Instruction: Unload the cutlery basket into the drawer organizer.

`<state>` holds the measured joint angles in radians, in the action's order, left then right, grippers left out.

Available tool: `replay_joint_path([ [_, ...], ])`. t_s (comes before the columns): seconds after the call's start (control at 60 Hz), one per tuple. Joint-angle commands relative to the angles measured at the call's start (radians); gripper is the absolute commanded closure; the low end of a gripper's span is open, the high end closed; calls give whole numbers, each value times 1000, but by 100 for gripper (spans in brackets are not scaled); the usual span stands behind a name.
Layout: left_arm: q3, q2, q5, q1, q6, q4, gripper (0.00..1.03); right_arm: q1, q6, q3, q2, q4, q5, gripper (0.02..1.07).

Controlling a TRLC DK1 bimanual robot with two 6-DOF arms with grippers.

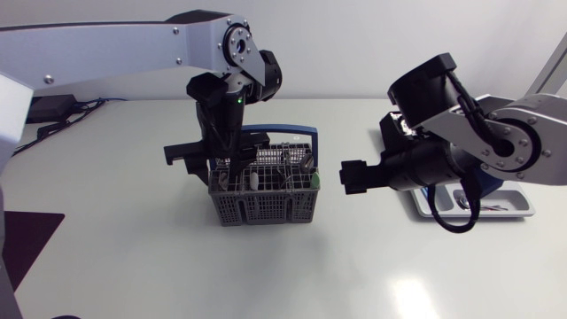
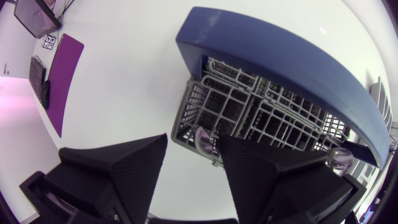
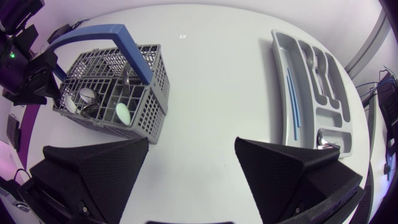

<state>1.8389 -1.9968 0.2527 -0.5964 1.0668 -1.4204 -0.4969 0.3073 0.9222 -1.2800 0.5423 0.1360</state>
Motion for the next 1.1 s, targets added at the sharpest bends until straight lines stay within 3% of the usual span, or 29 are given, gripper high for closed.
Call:
replay_joint_path([
  [0.0,-30,-25,13,3,18,-14,48,-8,24,-34,16,-10,10,7],
  [0.05,-30,-28,13,0,16,-14,49,-9,24,-37,18,-12,10,7],
  [0.167,-20,-37,20,-5,15,-14,65,-9,23,-46,19,-19,10,7],
  [0.333,-20,-45,19,-11,13,-12,66,-11,23,-49,22,-19,13,7],
  [0.45,-21,-49,20,-13,9,-14,78,-11,19,-49,24,-21,14,7],
  [0.933,-13,-46,19,-22,4,-14,84,-20,19,-62,24,-31,19,7],
  [1.083,-6,-48,19,-20,-5,-12,93,-26,19,-66,24,-35,24,7],
])
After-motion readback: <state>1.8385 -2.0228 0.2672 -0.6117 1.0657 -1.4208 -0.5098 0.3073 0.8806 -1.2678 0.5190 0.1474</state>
